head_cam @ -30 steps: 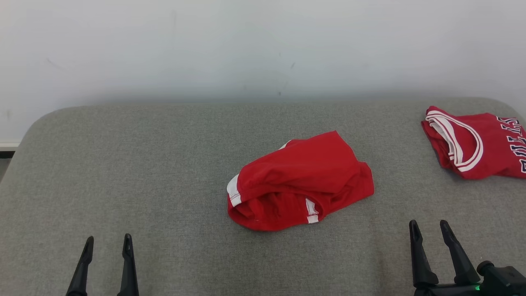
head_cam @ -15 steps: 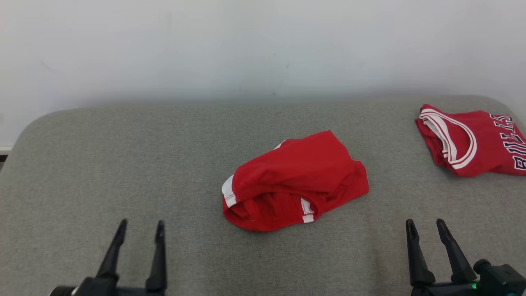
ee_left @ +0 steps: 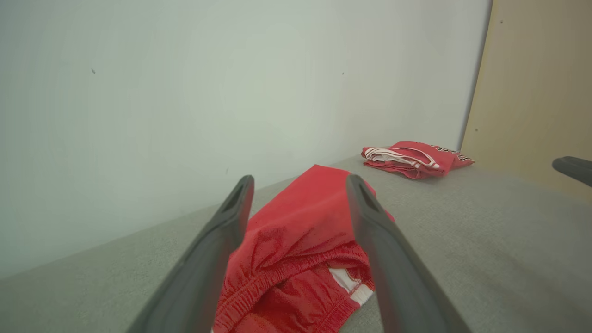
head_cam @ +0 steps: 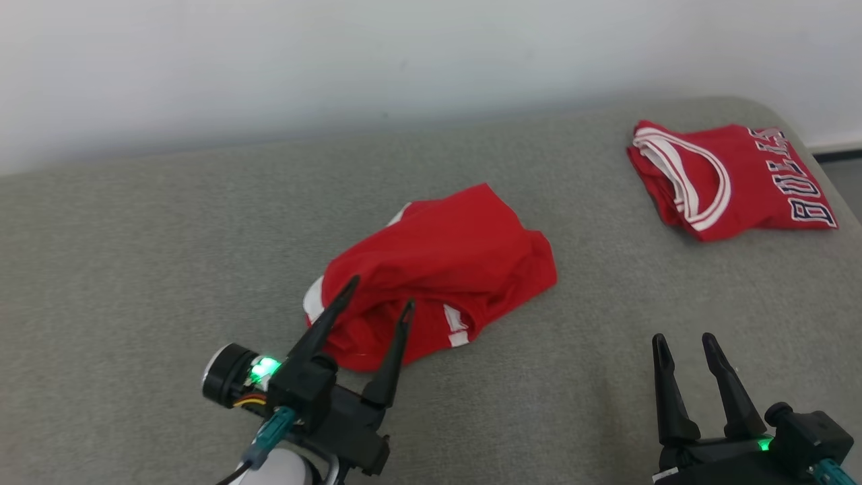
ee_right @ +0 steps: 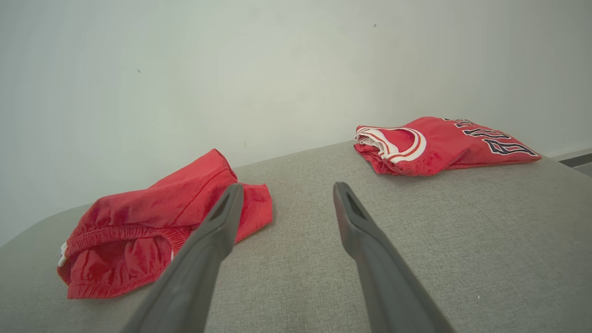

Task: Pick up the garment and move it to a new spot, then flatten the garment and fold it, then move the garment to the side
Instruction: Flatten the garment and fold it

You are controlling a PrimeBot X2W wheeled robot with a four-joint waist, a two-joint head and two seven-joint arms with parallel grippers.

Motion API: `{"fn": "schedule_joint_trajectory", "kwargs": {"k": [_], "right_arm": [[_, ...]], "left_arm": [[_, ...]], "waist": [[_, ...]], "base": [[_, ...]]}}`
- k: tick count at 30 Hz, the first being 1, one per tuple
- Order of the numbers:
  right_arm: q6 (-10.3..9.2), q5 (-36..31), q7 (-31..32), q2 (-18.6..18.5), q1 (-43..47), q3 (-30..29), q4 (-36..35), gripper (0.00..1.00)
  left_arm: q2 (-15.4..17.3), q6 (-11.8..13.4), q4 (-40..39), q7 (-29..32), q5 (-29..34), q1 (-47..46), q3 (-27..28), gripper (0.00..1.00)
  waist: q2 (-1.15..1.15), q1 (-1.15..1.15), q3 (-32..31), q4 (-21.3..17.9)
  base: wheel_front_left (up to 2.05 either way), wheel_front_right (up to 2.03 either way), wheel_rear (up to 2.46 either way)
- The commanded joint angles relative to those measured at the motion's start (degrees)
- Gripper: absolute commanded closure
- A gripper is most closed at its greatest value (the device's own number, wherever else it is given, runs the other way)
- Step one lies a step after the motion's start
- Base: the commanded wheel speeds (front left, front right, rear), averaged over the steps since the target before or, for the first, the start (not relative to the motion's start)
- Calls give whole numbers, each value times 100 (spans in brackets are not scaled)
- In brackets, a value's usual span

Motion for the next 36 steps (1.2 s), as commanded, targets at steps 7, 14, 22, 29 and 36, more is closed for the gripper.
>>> {"fn": "schedule_joint_trajectory", "kwargs": {"k": [7,14,22,29,36], "right_arm": [[-16,118,-138,89,-239,54,161,0],[-16,168,-180,148,-423,137,279,0],[-16,205,-183,221,-571,158,238,0],[-16,164,-184,268,-546,59,204,0],[-16,74,-184,273,-479,10,192,0]], "left_arm": [[175,-7,631,171,-251,-540,-631,0],[359,-8,1187,396,-383,-897,-1122,0],[474,-8,1859,650,-438,-1334,-1468,0],[446,-3,2286,608,-473,-1526,-1486,100],[177,15,2108,348,-519,-1739,-1589,100]], "waist": [[0,-1,669,-769],[0,-1,915,-1019],[0,-1,1136,-1231],[0,-1,1156,-1251],[0,-1,931,-944]], "base": [[0,0,0],[0,0,0],[0,0,0],[0,0,0],[0,0,0]]}}
